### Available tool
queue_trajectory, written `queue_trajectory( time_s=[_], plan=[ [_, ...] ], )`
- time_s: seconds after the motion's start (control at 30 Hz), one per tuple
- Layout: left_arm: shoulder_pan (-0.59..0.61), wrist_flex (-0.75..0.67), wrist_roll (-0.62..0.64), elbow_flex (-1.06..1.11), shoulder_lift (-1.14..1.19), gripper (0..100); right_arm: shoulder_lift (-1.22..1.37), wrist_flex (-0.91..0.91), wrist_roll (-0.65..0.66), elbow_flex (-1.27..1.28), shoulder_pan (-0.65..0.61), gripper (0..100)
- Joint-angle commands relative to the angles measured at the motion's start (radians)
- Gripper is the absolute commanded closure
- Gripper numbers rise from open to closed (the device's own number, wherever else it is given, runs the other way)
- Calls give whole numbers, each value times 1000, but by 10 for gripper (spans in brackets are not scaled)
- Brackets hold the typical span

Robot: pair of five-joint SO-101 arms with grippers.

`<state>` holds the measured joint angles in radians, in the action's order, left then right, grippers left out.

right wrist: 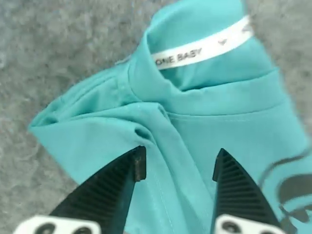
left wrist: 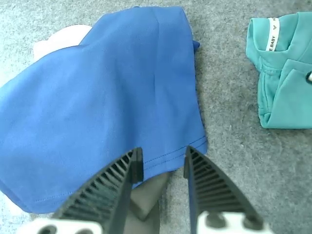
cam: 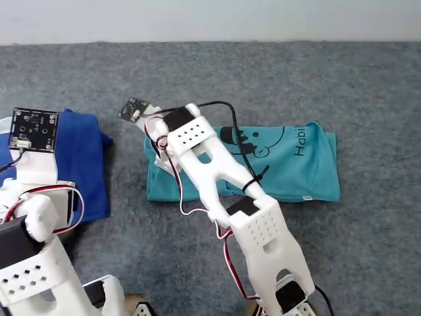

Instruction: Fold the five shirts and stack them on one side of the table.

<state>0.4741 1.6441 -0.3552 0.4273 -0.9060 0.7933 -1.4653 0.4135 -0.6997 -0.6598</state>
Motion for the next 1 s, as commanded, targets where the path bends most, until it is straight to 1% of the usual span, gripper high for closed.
queue_trajectory(
  time_s=[0.0,0.07,0.13,0.27,0.33,0.47,0.57,0.73,0.8,0.97],
  plan=[
    [-3,-6,8,-2,-6,855,15,15,-5,-51,-7,761],
    [-3,-6,8,7,-6,855,42,15,-3,-69,-1,765],
    [-3,-6,8,27,-6,855,64,15,-3,-94,13,809],
    [-3,-6,8,54,-14,855,87,-10,-3,-173,44,995],
    [-3,-5,8,51,-14,855,88,-39,-3,-218,67,972],
    [-3,-6,8,50,-14,855,88,-91,-2,-308,113,987],
    [-3,-6,8,50,-14,855,94,-111,35,-354,142,988],
    [-3,-6,8,50,-14,855,94,-120,54,-354,136,986],
    [-3,-6,8,50,-14,855,93,-160,54,-359,104,955],
    [-3,-6,8,50,-12,855,94,-232,46,-354,12,790]
  ],
)
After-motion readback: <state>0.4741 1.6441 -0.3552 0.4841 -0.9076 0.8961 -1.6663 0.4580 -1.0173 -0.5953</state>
